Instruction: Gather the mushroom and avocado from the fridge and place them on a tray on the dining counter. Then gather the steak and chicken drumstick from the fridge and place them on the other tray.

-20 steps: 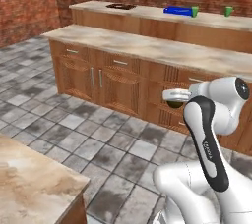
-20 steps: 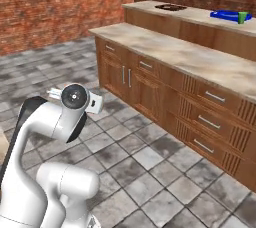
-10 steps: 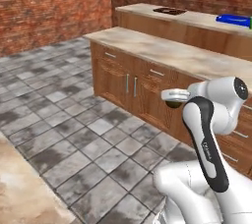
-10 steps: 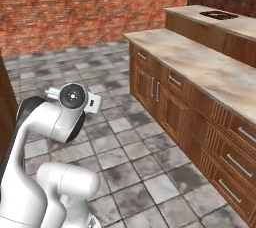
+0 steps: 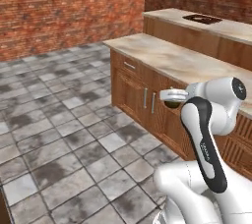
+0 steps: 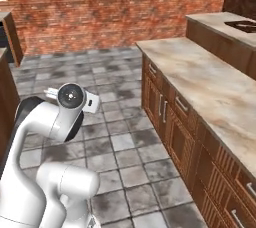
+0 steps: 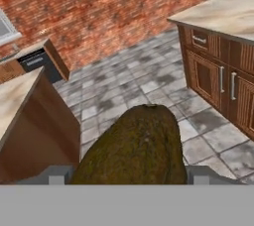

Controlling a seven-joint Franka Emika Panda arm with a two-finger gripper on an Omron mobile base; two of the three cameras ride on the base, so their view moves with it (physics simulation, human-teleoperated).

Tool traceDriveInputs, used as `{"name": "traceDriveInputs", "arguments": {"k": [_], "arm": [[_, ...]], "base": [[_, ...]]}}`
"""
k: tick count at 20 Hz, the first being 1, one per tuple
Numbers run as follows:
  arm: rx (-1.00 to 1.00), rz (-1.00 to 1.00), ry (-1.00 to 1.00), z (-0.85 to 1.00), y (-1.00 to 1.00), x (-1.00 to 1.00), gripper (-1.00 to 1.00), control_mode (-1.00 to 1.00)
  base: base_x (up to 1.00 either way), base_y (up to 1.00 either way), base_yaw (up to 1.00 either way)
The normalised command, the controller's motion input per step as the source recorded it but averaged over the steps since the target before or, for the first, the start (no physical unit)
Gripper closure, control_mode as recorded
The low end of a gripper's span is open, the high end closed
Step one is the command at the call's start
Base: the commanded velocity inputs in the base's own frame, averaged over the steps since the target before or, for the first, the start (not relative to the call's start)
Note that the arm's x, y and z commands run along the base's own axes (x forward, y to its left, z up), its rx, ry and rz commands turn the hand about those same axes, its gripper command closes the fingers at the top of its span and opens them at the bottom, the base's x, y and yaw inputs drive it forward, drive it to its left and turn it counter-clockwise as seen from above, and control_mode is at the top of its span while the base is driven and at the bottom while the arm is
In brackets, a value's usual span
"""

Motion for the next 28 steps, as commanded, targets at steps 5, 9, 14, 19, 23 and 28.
{"name": "traceDriveInputs", "arguments": {"k": [5,9,14,19,23,28], "arm": [[0.00,0.00,0.00,0.00,0.00,0.00,1.00,1.00],[0.00,0.00,0.00,0.00,0.00,0.00,1.00,1.00],[0.00,0.00,0.00,0.00,0.00,0.00,1.00,1.00],[0.00,0.00,0.00,0.00,0.00,0.00,1.00,1.00],[0.00,0.00,0.00,0.00,0.00,0.00,1.00,1.00],[0.00,0.00,0.00,0.00,0.00,0.00,1.00,1.00]], "base": [[1.00,-0.29,0.27],[1.00,-0.02,0.21],[1.00,0.00,0.17],[1.00,0.01,0.15],[1.00,0.06,0.07],[1.00,0.14,0.00]]}}
